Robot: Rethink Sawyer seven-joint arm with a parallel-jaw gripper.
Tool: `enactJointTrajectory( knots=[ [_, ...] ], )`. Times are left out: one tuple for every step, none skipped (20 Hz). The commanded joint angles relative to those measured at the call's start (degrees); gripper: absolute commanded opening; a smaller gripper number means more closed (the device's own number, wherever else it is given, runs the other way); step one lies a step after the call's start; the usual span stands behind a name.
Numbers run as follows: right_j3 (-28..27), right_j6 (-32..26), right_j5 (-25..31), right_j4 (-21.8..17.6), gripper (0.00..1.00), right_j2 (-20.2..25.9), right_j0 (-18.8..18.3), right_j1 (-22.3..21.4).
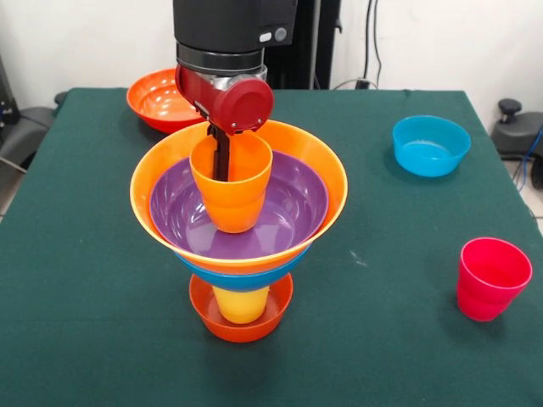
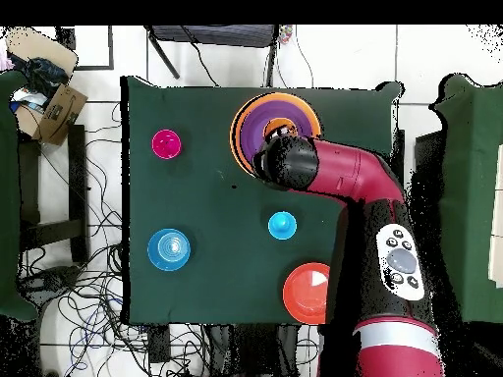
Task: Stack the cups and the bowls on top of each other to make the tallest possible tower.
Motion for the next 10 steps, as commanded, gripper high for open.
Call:
enactJointTrajectory(
  knots=[
    [-1.4, -4.7, 1.3, -3.4, 0.0, 3.1, 1.9, 3.2],
    [-1.3, -4.6, 1.4, -3.4, 0.0, 3.1, 1.9, 3.2],
    [-1.3, -4.6, 1.4, -3.3, 0.0, 3.1, 2.0, 3.2],
    [-1.3, -4.5, 1.4, -3.3, 0.0, 3.0, 2.1, 3.3],
    [-1.4, -4.4, 1.4, -3.4, 0.0, 3.0, 2.2, 3.3],
    [-1.3, -4.4, 1.6, -3.2, 0.0, 3.0, 2.2, 3.3],
    [-1.2, -4.4, 1.5, -3.3, 0.0, 3.0, 2.2, 3.3],
    [-1.2, -4.4, 1.4, -3.3, 0.0, 2.9, 2.2, 3.3],
    [-1.2, -4.5, 1.4, -3.3, 0.0, 2.9, 2.2, 3.3],
    [-1.1, -4.5, 1.3, -3.4, 0.0, 2.9, 2.2, 3.3]
  ],
)
